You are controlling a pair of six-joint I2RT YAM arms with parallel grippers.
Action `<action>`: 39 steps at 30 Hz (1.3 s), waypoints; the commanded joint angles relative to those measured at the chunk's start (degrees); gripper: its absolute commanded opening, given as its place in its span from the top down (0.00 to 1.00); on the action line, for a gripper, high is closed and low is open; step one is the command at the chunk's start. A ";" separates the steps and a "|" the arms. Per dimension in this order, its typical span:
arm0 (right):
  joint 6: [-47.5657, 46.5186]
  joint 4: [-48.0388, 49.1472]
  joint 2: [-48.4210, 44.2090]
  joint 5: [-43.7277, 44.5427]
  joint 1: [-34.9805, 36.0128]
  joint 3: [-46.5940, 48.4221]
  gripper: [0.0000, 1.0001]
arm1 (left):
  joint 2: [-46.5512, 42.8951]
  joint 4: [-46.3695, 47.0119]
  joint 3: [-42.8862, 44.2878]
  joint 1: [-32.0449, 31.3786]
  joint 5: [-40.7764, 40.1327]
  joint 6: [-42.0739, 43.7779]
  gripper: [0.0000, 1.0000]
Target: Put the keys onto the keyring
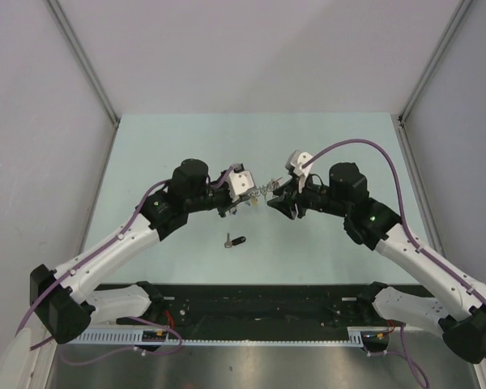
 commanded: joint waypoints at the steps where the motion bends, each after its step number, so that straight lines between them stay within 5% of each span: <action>1: 12.34 0.77 -1.44 12.81 4.12 2.01 0.57 | -2.59 5.52 -0.47 0.25 -3.93 2.52 0.94; 13: 23.86 3.31 -0.74 47.98 17.57 2.10 0.51 | -2.68 6.05 -1.09 -0.98 -10.18 3.31 0.93; 24: 30.29 4.64 6.90 57.30 21.00 5.26 0.50 | -2.68 6.58 -1.53 -1.85 -13.61 3.40 0.93; 39: 32.31 -0.11 14.12 56.52 20.48 12.12 0.57 | -3.20 6.76 -1.79 -2.47 -15.28 3.84 0.92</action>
